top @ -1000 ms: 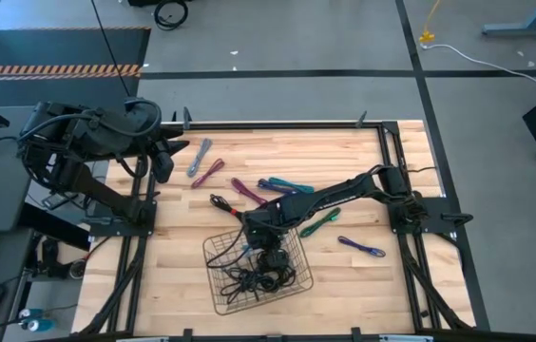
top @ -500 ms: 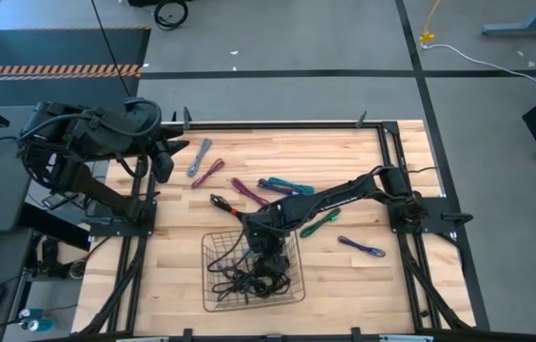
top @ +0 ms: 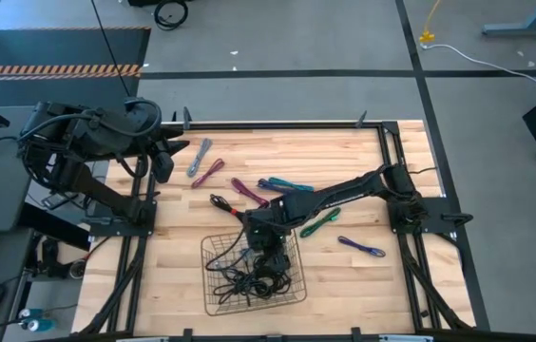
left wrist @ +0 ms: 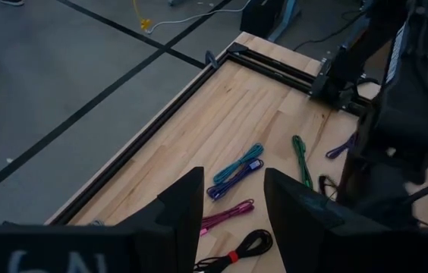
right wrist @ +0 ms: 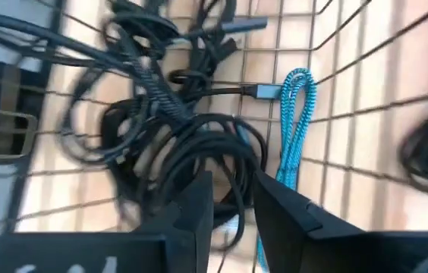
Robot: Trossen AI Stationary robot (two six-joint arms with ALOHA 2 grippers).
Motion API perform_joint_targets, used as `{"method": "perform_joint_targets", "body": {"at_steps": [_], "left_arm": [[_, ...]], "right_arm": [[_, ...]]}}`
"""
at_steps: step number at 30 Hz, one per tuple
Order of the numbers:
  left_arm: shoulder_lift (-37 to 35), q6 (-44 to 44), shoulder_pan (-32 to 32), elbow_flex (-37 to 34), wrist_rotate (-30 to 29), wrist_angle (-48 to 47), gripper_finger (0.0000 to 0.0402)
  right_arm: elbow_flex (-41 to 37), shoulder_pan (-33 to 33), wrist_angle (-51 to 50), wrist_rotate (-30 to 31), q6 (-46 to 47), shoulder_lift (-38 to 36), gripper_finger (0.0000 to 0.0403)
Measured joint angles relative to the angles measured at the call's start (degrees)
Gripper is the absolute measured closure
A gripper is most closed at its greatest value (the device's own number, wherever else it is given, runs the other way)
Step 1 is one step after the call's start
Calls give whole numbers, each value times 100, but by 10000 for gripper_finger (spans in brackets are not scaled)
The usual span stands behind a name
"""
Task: Pick and place USB-C Cables
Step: Put the purple charger cable into the wire basket
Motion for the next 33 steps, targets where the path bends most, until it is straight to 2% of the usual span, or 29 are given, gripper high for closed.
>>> {"method": "perform_joint_targets", "body": {"at_steps": [4,9,13,17,24,33], "left_arm": [[0,6,2,2,0,2,255],[0,63,2,2,136,-2,255],[104,108,0,2,300,0,255],[327,541,9,2,334,0,256],[945,1345,471,0,419,2,256],[2110,2410,1685,0,2052,353,256]], "right_arm": [[826,-6,-742,200,-168,-122,303],[1819,-196,-2078,1296,-506,-356,302],[2263,-588,-3063,2102,-364,-719,302],[2358,-1027,-3400,2603,-115,-1366,302],[2362,-1724,-3298,2621,203,-2607,302],[2362,-1993,-2537,2261,232,-3955,302]]}}
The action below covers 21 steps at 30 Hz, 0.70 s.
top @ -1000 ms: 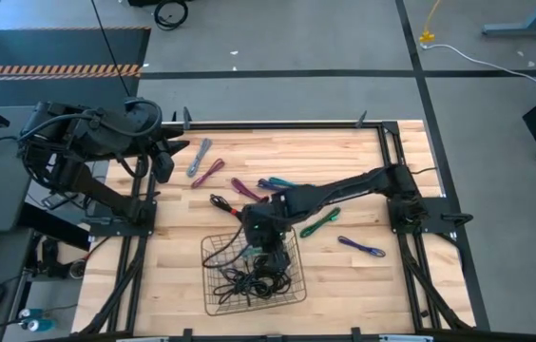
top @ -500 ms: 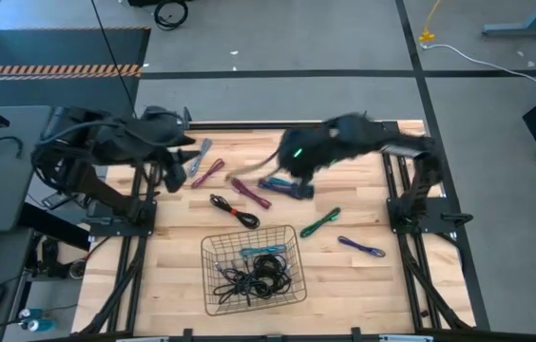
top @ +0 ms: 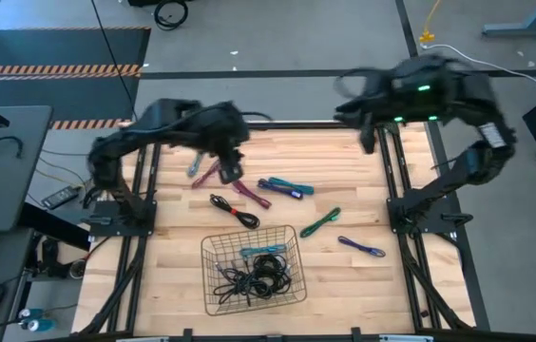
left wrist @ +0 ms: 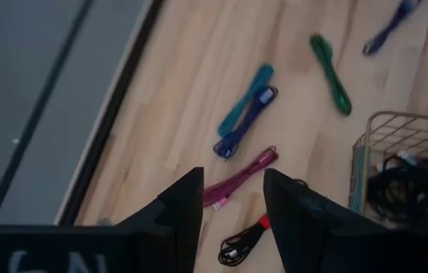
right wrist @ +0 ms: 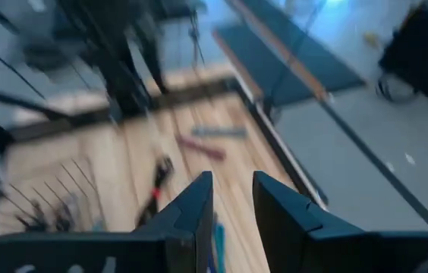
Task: Pick and place USB-C Cables
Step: Put the purple charger cable into the wire basket
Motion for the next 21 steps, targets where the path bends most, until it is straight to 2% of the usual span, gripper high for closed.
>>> {"method": "perform_joint_targets", "body": {"at_steps": [6,8,10,13,16,21], "left_arm": [[799,692,599,-2,218,140,256],[1008,795,816,-2,615,298,256],[1220,819,1010,-2,1297,423,256],[1483,543,1172,-2,1992,198,256],[1626,340,1184,-4,1933,-395,256],[1536,205,1212,-73,1696,-362,256]], "right_arm": [[2,4,473,-406,36,-705,302],[2,4,583,-545,41,-887,302],[2,4,649,-576,42,-1038,302],[2,4,648,-580,42,-1206,302],[2,4,644,-599,39,-1314,302],[2,4,588,-705,-34,-1388,302]]}}
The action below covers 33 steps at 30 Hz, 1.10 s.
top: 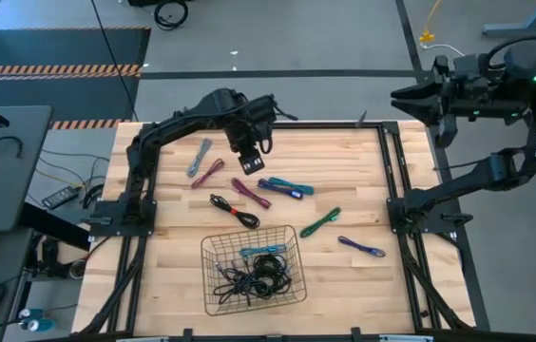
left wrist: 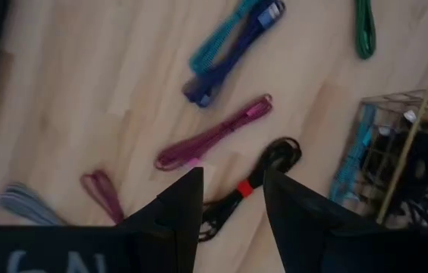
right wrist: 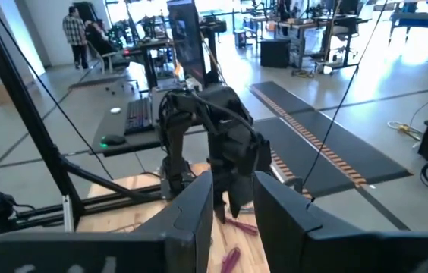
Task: Pick and place USB-C Cables
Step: Put the purple charger cable into the wire basket
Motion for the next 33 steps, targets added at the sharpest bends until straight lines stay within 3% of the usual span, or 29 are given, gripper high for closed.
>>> {"method": "perform_joint_targets", "body": {"at_steps": [11,18,25,29,33], "left_arm": [[-7,249,300,-1,142,387,256],[89,238,412,-12,988,1099,255],[148,574,342,-14,910,2087,259],[203,507,340,-14,860,2091,252],[226,803,267,-14,432,2022,234]], "right_arm": [[-2,0,-119,-4,-321,-8,302],[-2,0,-119,-4,-318,-7,302],[-2,0,-102,-4,-244,-2,302],[-2,0,-91,-7,-203,-3,302],[-2,0,-95,-7,-163,-4,302]]}}
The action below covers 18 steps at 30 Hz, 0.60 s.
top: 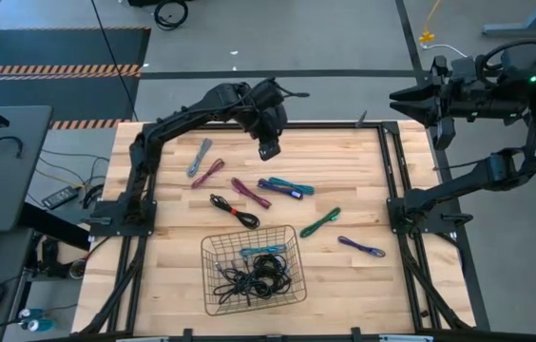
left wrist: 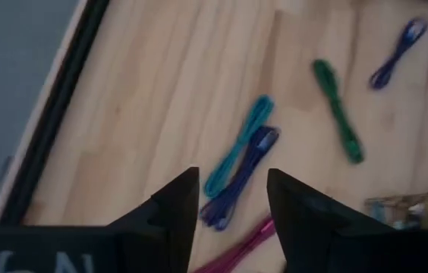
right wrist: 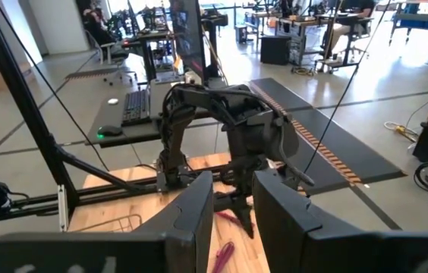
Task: Pick and place USB-C Cables
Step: Put the purple charger cable into the wire basket
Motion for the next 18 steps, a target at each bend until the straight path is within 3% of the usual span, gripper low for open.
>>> {"method": "perform_joint_targets", "body": {"at_steps": [7,18], "left_arm": [[200,313,-340,2,-208,-272,202],[1024,328,-831,0,-598,16,202]], "right_arm": [[0,0,0,-33,0,0,302],[0,0,2,-44,13,0,302]]}}
